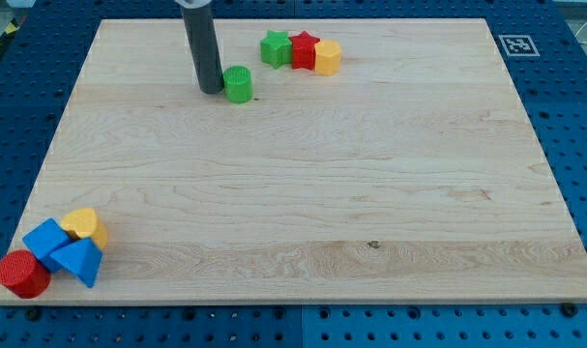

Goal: Separate the green star from red star

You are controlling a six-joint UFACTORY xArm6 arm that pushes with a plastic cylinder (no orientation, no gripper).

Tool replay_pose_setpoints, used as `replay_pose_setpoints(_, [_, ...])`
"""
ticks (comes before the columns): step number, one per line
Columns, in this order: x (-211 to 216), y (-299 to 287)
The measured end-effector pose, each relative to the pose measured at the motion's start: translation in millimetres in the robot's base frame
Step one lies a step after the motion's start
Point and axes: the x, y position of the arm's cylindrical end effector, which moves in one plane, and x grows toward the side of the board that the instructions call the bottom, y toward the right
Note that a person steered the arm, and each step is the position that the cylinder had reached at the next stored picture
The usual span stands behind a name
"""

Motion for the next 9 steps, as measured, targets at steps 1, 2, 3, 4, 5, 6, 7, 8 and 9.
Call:
replay_pose_setpoints(1, [7.9,0.7])
replay_pose_setpoints(2, [3.3,0.5])
replay_pose_setpoints(3, [-10.9,-3.5])
replay_pose_setpoints(4, [-26.5,-10.6])
replay_pose_setpoints(5, [-48.7,-6.6])
replay_pose_setpoints(6, [-69.7,9.8])
replay_pose_setpoints(7, [-90.8,26.8])
replay_pose_setpoints(8, [-112.0,42.8])
replay_pose_setpoints(9, [-125.2,56.0])
